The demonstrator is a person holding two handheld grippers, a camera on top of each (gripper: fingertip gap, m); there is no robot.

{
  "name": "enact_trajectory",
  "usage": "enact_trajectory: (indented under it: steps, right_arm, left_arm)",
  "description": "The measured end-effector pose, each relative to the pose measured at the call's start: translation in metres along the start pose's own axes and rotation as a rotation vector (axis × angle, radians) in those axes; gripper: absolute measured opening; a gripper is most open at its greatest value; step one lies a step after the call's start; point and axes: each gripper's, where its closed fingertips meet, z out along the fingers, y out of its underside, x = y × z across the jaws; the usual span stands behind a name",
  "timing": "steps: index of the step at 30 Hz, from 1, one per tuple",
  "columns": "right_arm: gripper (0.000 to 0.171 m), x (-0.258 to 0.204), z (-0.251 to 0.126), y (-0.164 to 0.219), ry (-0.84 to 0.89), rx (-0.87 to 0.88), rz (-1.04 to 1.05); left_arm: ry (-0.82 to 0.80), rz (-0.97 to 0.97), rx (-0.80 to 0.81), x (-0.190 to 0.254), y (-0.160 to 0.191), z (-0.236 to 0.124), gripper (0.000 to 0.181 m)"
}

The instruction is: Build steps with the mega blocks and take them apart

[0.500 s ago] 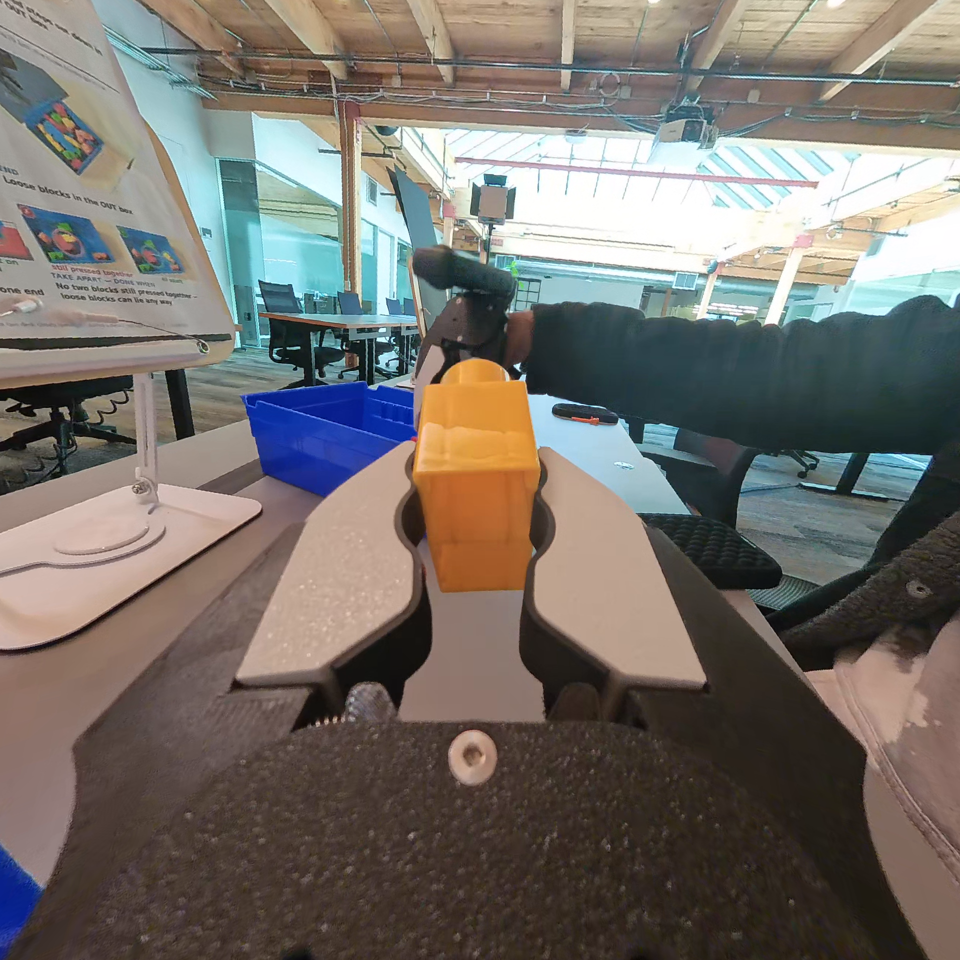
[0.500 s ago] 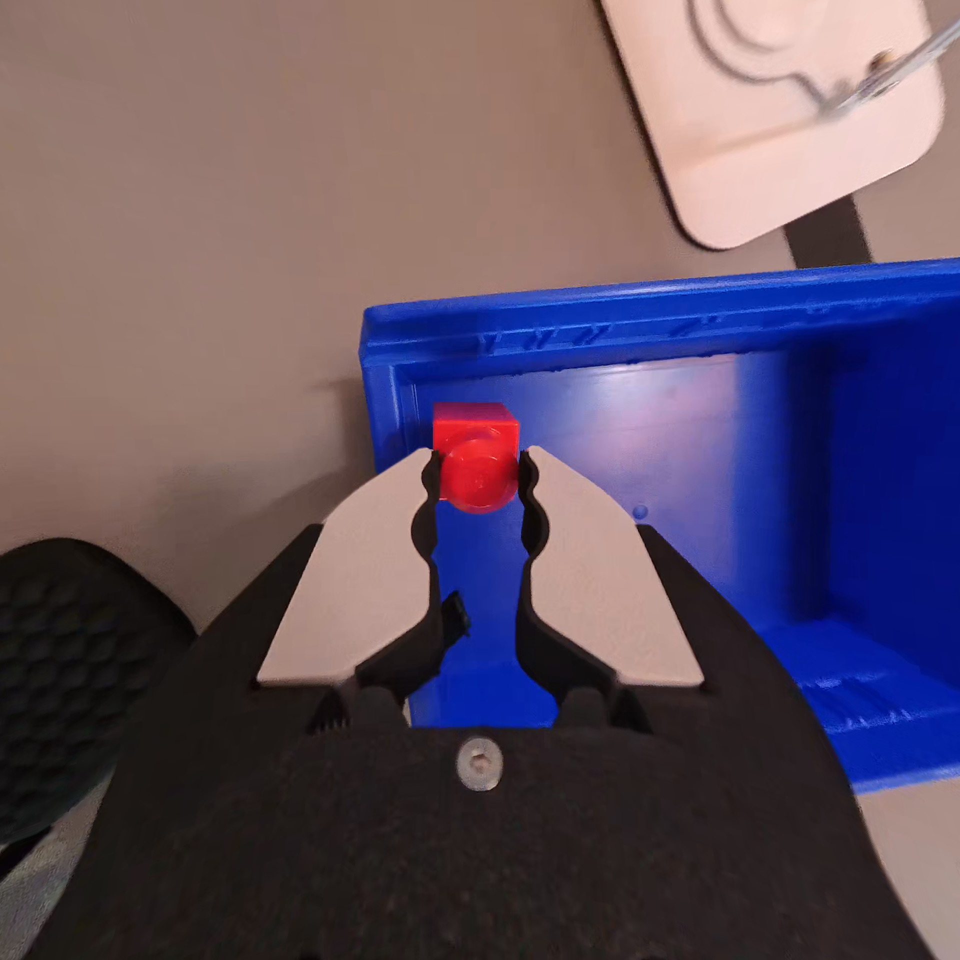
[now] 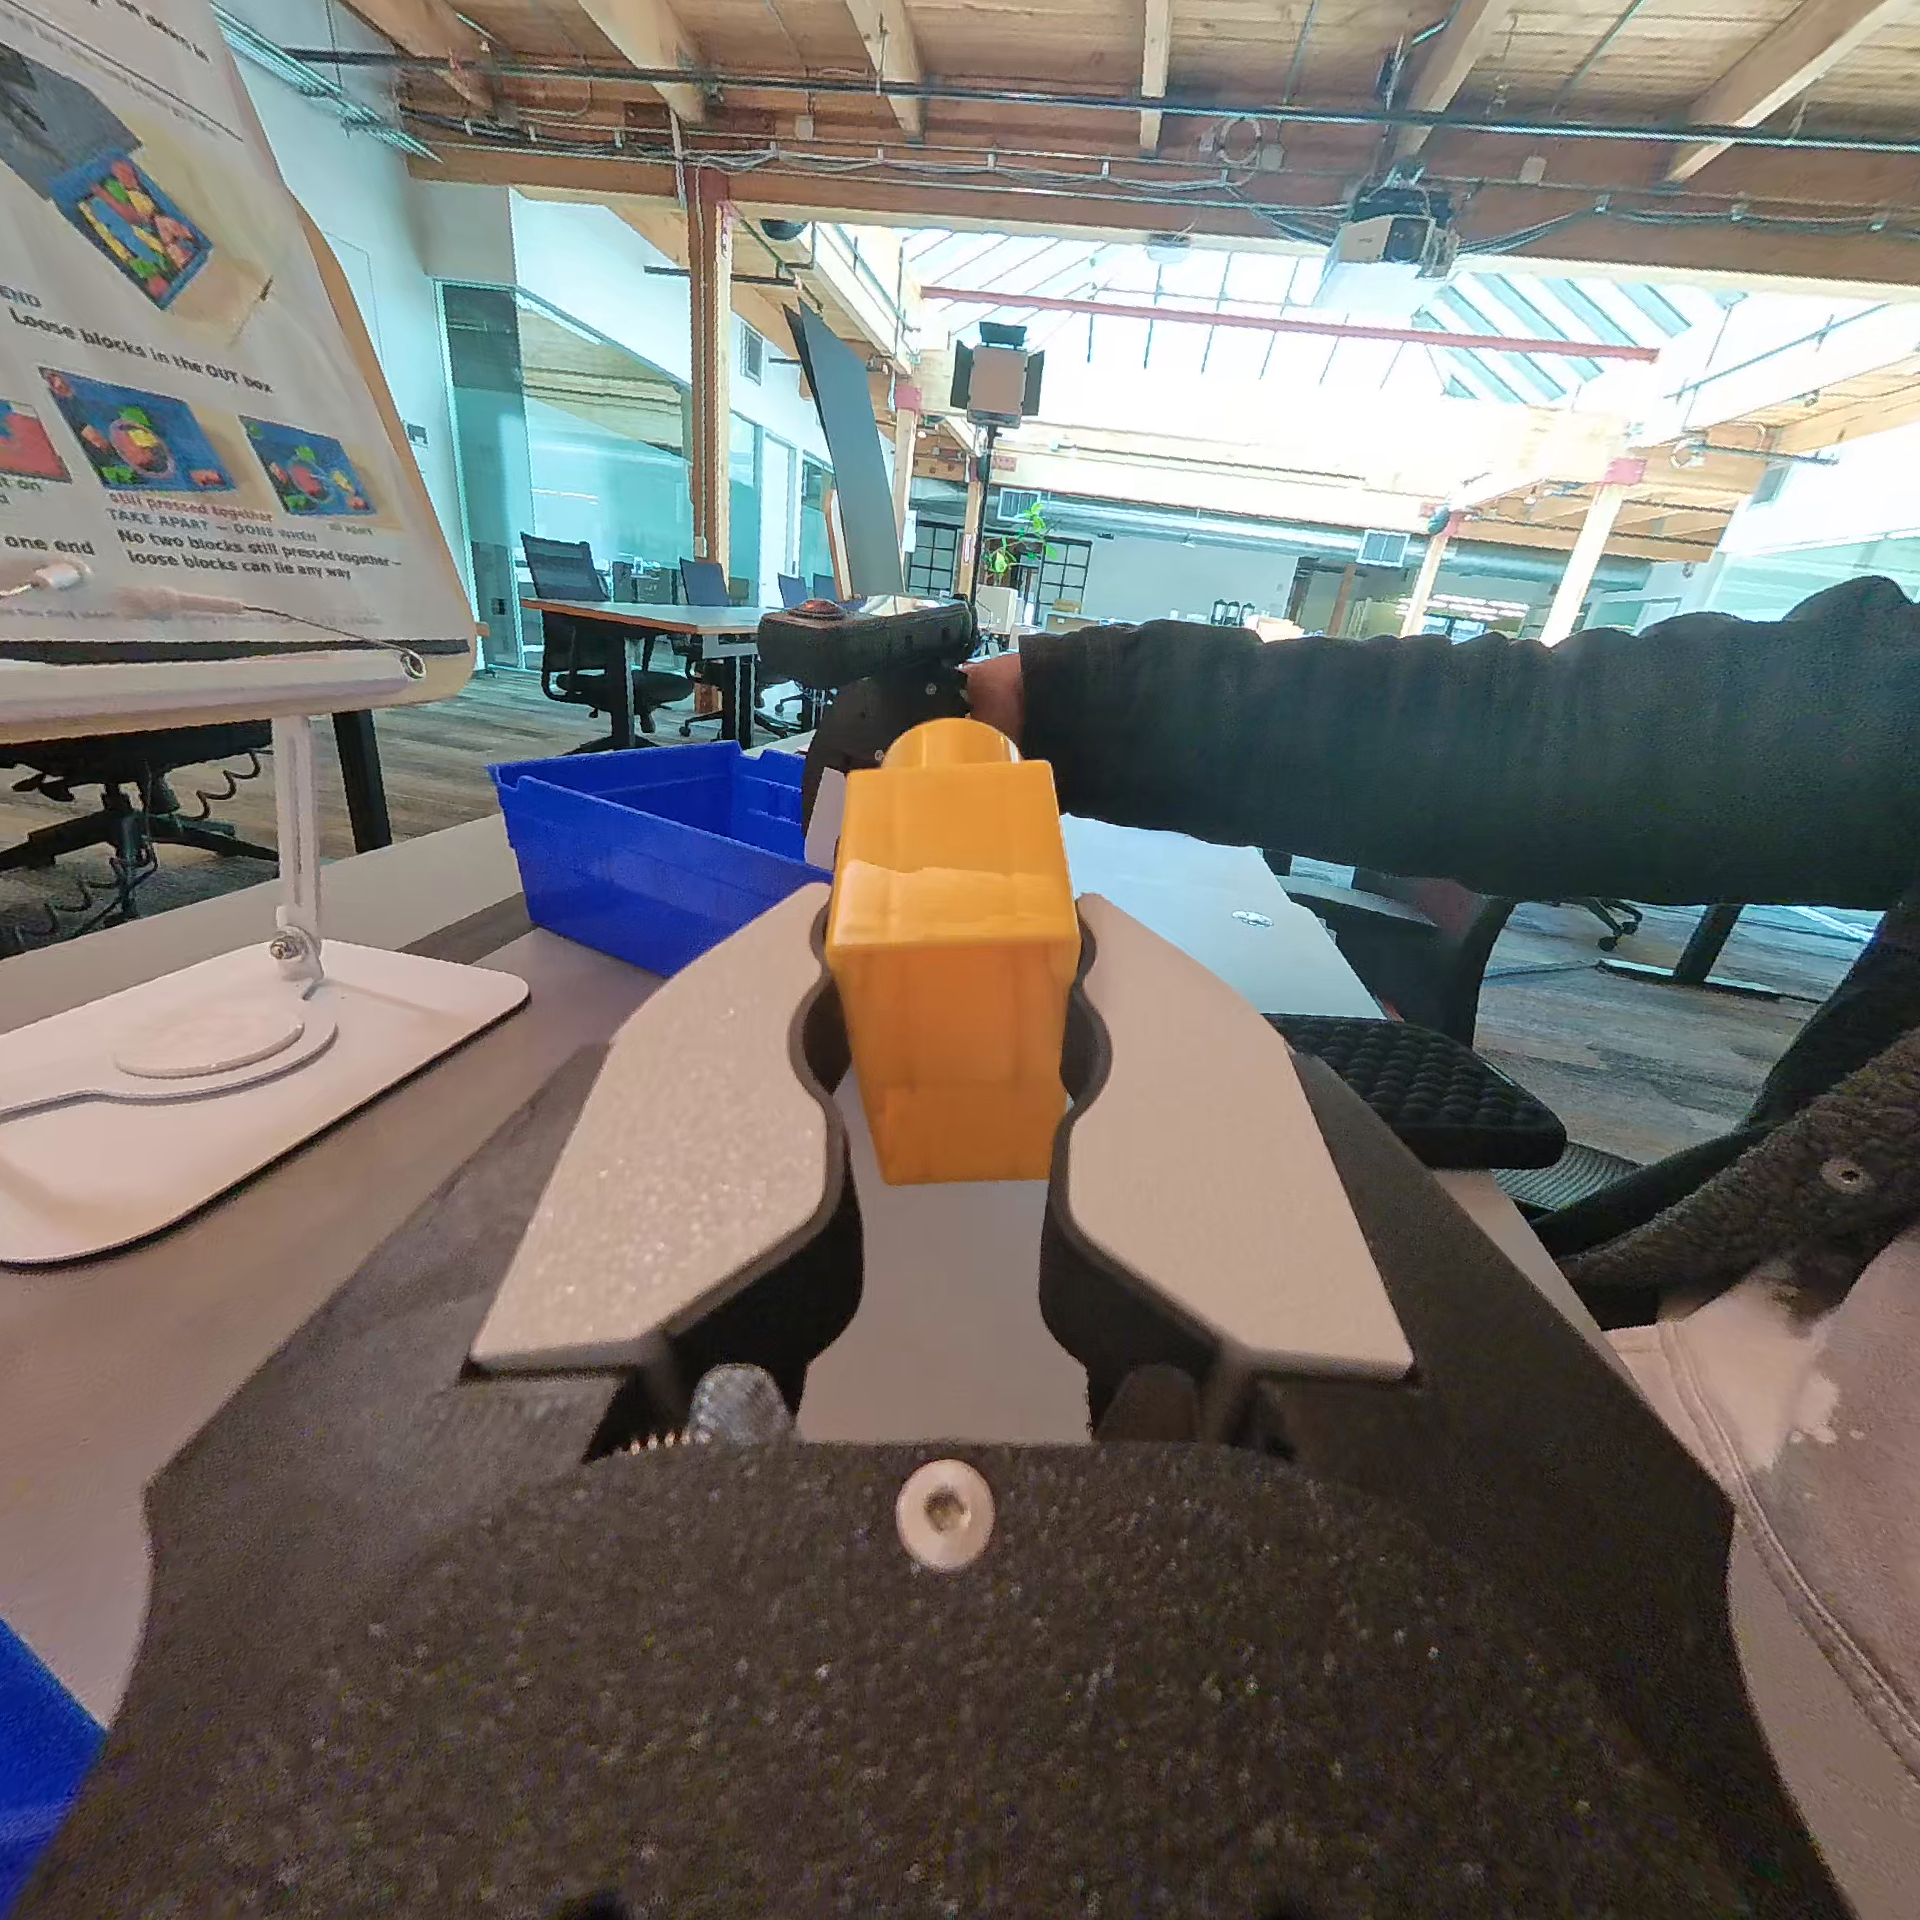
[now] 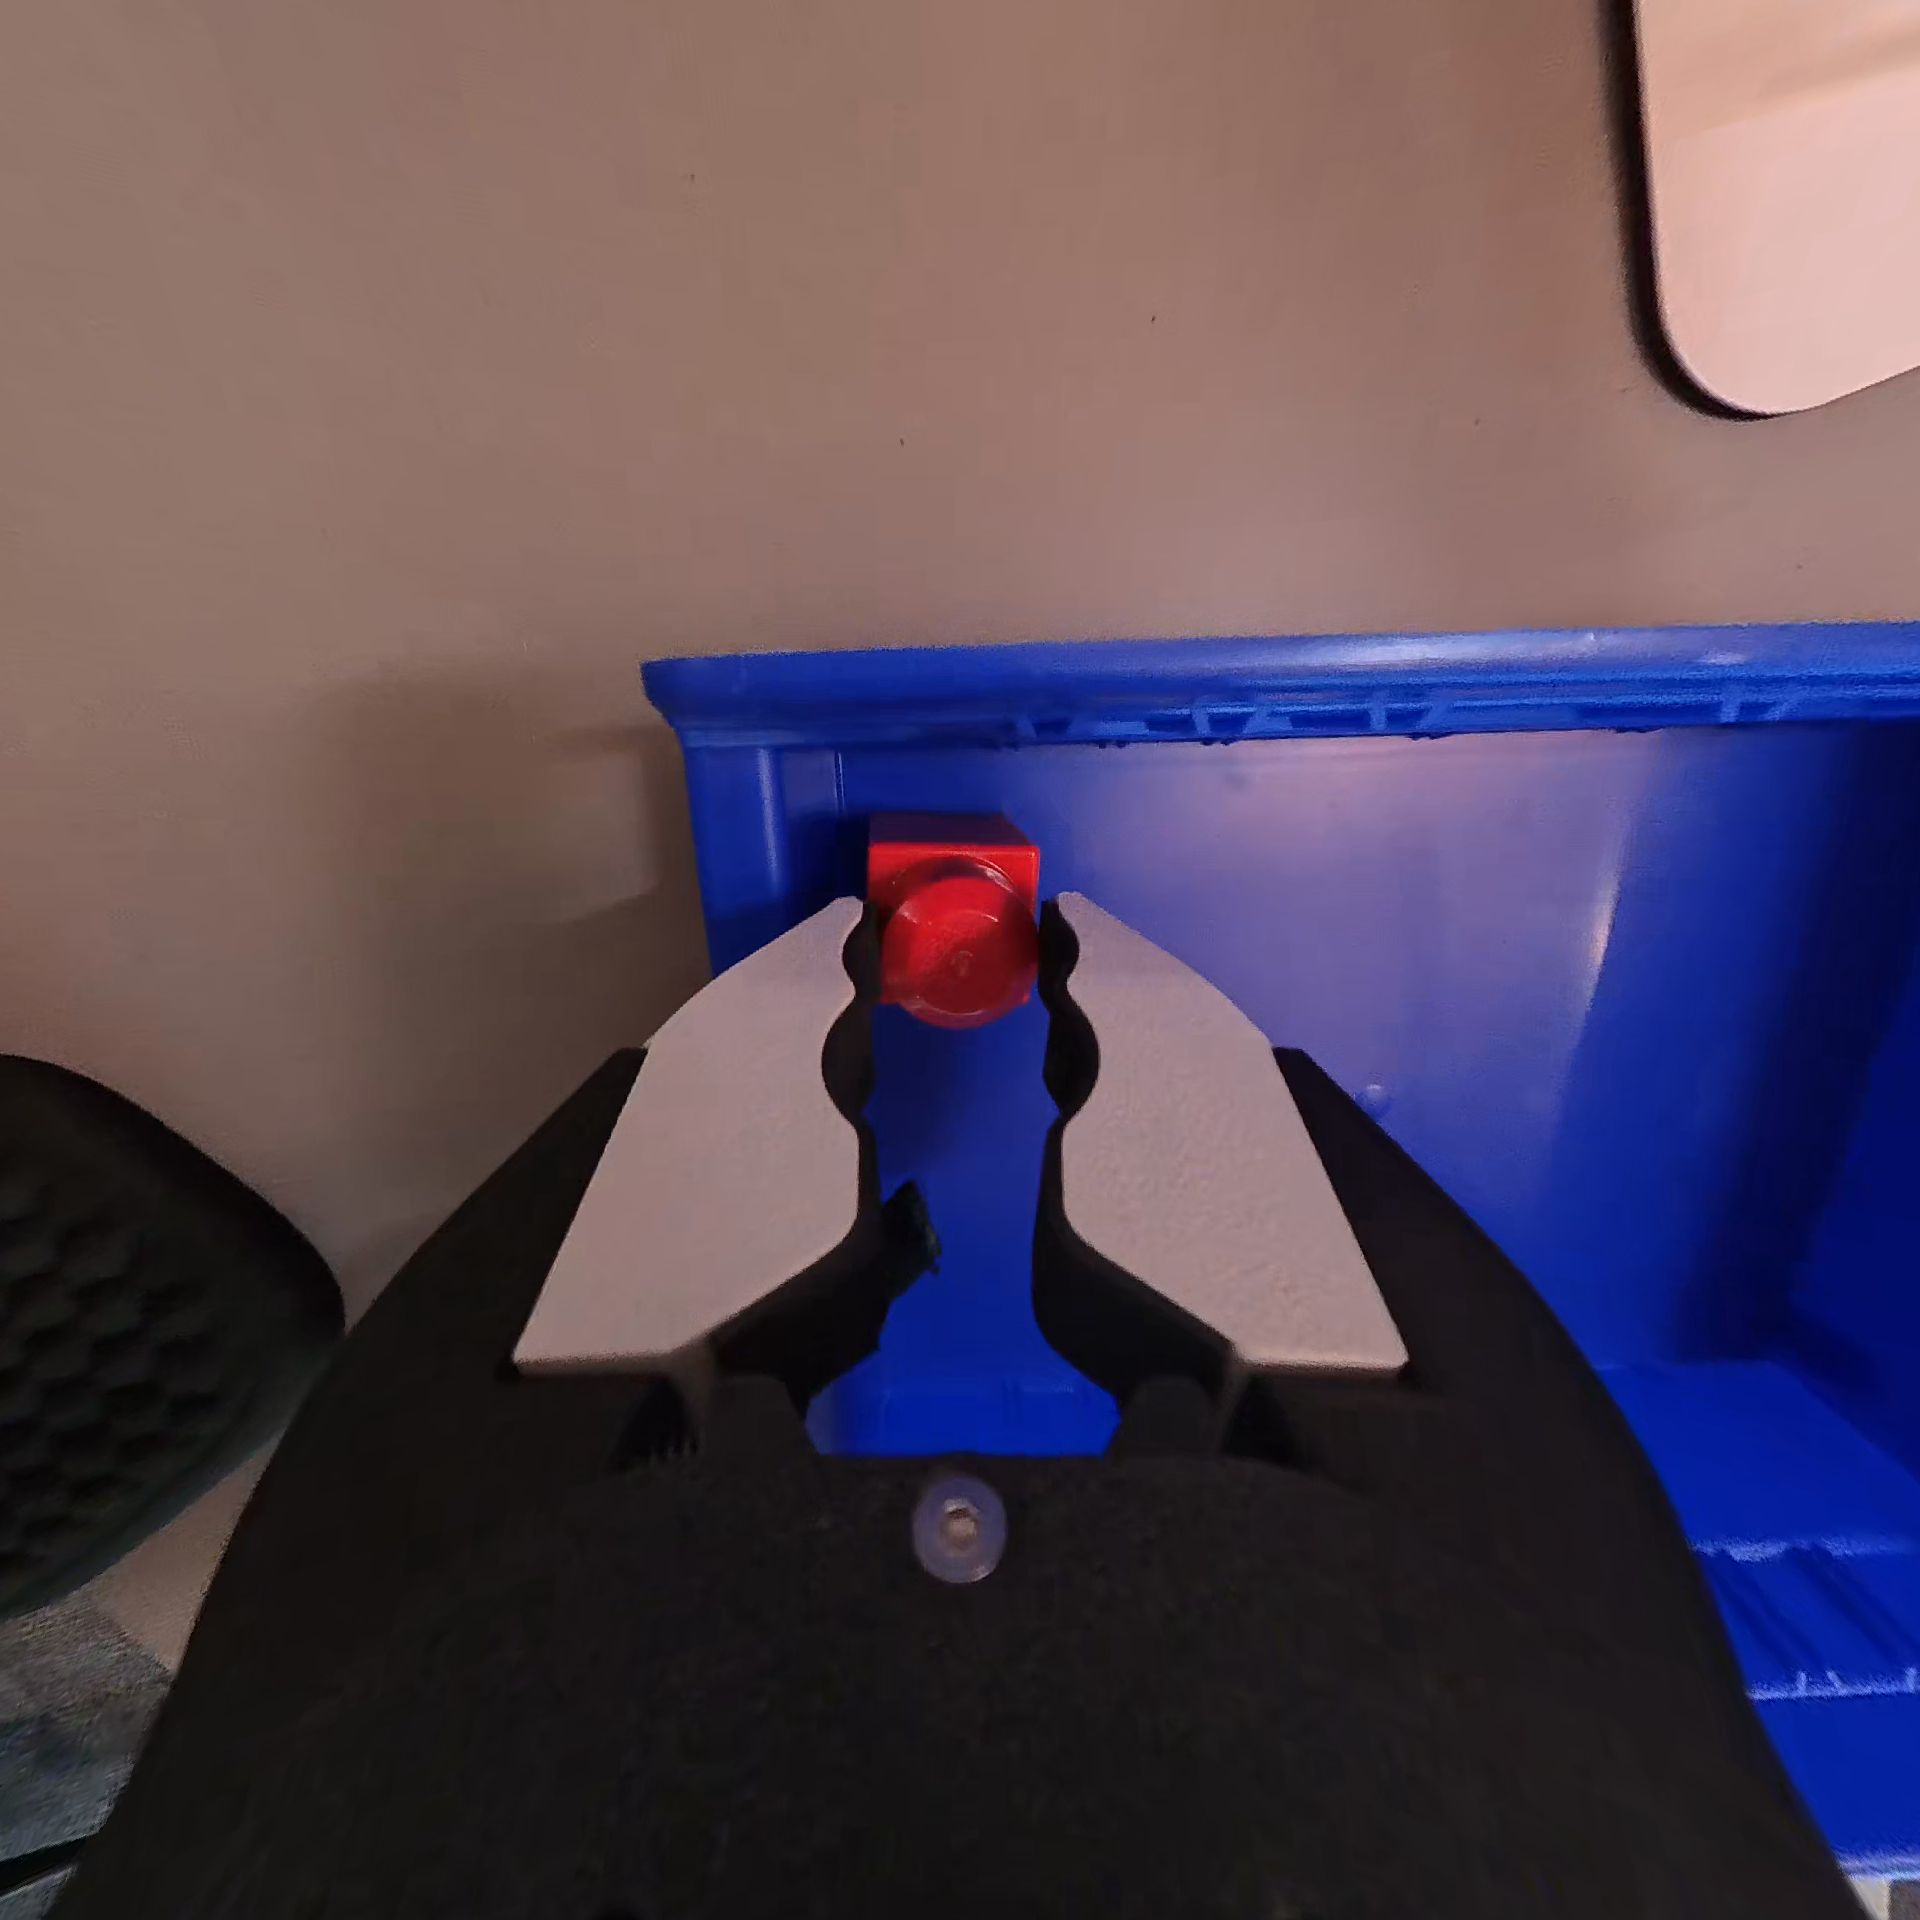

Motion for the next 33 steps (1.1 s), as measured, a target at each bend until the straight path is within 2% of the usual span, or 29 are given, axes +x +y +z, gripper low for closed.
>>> enact_trajectory:
  steps: [9,12,16,19,23,29,33]
  right_arm:
    - [0.033,-0.001,-0.003,0.001,0.007,0.018,-0.016]
    - [0.040,0.000,-0.023,-0.001,0.006,0.066,0.000]
    - [0.045,-0.001,-0.068,-0.009,0.052,0.168,-0.009]
    - [0.046,-0.014,-0.102,-0.032,0.064,0.331,-0.037]
    - [0.044,-0.060,-0.127,-0.079,-0.022,0.585,-0.124]
    - [0.044,-0.142,-0.125,-0.143,-0.203,0.814,-0.263]
    - [0.044,-0.176,-0.112,-0.171,-0.281,0.918,-0.283]
  left_arm:
    - [-0.006,-0.009,-0.012,-0.001,0.004,0.001,0.039]
    - [-0.006,-0.006,-0.015,-0.001,0.005,0.001,0.039]
    - [-0.002,-0.007,-0.013,0.000,0.005,0.002,0.039]
    - [0.006,-0.008,-0.011,0.001,0.005,0.004,0.039]
    - [0.026,-0.007,-0.007,0.007,0.006,0.009,0.039]
    - [0.073,-0.005,-0.015,0.020,0.011,0.021,0.039]
    - [0.097,0.011,-0.023,0.029,0.015,0.029,0.039]
